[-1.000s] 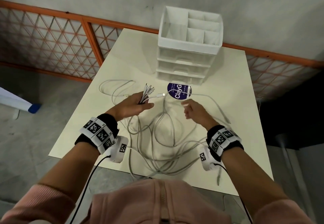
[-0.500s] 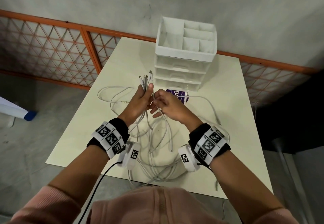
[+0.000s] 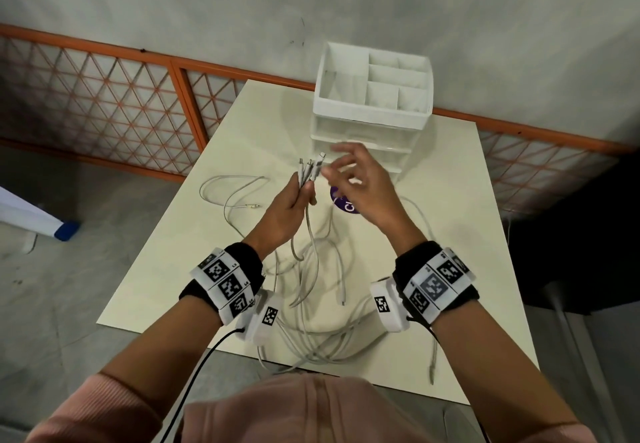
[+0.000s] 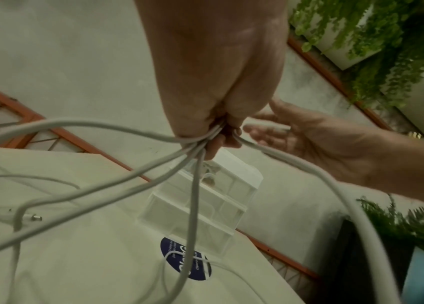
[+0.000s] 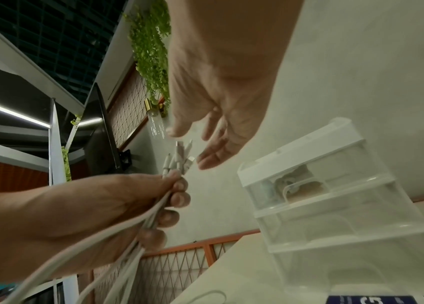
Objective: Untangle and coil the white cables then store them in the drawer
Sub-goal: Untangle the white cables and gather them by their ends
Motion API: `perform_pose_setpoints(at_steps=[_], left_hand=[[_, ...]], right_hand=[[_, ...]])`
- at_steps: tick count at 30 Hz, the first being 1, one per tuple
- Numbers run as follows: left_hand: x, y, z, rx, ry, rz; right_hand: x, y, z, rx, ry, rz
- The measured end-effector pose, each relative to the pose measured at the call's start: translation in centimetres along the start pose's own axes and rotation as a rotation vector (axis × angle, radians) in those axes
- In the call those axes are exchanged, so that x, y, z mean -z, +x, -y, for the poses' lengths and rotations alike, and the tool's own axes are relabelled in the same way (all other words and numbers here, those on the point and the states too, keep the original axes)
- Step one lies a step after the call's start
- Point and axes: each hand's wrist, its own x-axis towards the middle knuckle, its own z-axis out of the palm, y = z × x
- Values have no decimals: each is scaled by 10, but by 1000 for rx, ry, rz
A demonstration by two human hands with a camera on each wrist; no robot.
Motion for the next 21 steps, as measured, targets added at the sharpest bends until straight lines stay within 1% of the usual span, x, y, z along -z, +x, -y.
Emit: perform_pose_setpoints(at_steps=[2, 5, 7, 9, 11, 17, 21], left_hand=[[-2, -1, -1, -41, 63, 59], [-6, -2, -2, -52, 52, 92], [-8, -3, -6, -10, -8, 100], [-9, -3, -9, 39, -112, 96], [-8, -2, -12, 52, -182, 92], [-12, -4, -20, 51, -189, 122], [-16, -4, -22, 70, -203, 128]], right_hand=[[3, 4, 6, 42, 54, -69], [2, 5, 5, 61, 56, -111], [3, 5, 3, 51, 61, -120], [6, 5, 2, 54, 52, -97], [7, 4, 1, 57, 36, -79], [6, 4, 1, 69, 10, -99], [0, 4, -2, 82, 2, -182]])
